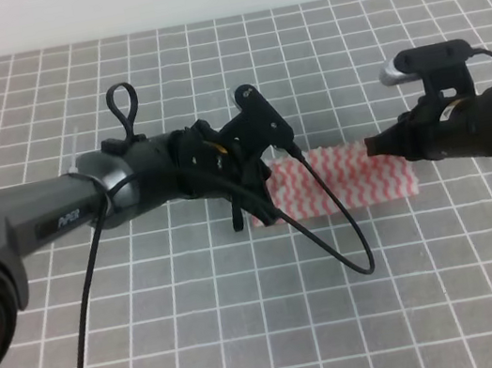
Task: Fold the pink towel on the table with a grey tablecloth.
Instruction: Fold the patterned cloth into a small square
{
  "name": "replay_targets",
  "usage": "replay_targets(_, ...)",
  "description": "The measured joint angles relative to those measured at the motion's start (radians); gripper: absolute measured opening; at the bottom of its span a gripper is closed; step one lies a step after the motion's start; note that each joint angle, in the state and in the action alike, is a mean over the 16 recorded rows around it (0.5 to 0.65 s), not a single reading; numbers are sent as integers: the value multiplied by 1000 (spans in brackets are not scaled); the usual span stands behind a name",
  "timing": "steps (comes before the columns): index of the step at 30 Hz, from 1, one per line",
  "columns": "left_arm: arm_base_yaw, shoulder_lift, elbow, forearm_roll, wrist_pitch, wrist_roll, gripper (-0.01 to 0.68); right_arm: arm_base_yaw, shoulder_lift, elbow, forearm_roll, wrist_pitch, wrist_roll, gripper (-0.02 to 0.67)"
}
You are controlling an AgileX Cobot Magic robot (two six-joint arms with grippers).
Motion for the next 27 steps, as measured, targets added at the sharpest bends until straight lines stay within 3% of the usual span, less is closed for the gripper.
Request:
replay_targets(15,15,5,0,0,-17,2,-2,0,18,0,0,-15,0,-10)
replay_targets(21,15,5,0,0,-24,3,4,0,22,0,2,-27,0,55)
replay_targets(27,15,5,0,-1,-38,6,76,0,23,0,4,-42,1,149)
